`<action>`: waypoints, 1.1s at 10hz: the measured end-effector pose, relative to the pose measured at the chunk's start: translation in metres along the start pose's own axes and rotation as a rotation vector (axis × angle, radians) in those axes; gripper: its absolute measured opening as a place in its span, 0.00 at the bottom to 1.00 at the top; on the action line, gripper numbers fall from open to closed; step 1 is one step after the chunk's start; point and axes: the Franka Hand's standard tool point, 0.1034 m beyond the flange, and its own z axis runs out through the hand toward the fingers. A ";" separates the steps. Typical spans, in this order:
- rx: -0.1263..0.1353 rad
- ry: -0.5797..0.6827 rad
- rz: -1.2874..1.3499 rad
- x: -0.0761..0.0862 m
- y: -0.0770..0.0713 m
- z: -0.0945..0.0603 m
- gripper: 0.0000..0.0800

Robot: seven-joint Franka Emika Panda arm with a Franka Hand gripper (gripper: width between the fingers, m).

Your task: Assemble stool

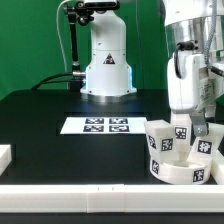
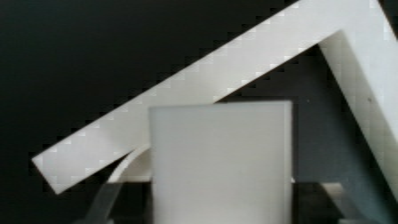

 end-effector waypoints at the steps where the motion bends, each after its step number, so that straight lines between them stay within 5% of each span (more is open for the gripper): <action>1: 0.001 -0.008 0.062 0.001 0.000 0.000 0.42; 4: 0.043 -0.050 0.208 0.005 0.004 -0.001 0.42; 8: 0.047 -0.054 0.183 0.005 0.004 0.000 0.42; 9: 0.046 -0.054 0.179 0.005 0.004 0.000 0.66; 10: 0.036 -0.059 0.161 0.004 0.004 -0.004 0.77; 11: 0.037 -0.072 0.159 0.000 0.001 -0.012 0.77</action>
Offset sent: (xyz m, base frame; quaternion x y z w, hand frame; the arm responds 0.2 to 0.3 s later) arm -0.0122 -0.0048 -0.0010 0.0275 -0.0130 0.2523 0.9672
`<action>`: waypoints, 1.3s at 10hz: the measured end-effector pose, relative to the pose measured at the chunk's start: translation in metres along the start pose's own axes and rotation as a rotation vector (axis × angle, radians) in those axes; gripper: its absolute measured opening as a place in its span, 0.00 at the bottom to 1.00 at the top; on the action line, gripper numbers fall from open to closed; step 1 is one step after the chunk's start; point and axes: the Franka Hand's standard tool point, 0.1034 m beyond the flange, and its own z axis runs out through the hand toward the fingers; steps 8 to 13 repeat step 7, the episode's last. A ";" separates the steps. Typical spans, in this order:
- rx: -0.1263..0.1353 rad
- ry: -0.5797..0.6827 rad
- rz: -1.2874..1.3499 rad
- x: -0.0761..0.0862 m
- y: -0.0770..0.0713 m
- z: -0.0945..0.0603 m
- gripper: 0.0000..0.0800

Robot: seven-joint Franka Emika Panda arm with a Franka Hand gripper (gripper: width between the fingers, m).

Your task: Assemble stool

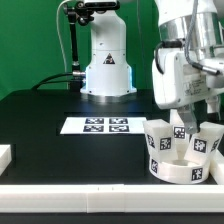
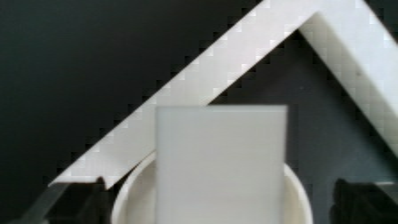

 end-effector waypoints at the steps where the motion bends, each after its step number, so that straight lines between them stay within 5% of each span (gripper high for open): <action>1: 0.001 -0.022 -0.003 -0.008 -0.002 -0.011 0.81; 2: 0.005 -0.038 -0.005 -0.014 -0.003 -0.020 0.81; 13: 0.003 -0.026 -0.006 -0.010 -0.002 -0.014 0.81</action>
Offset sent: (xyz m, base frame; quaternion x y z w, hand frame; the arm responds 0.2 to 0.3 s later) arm 0.0000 0.0000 0.0000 0.0000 0.0000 0.0000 1.0000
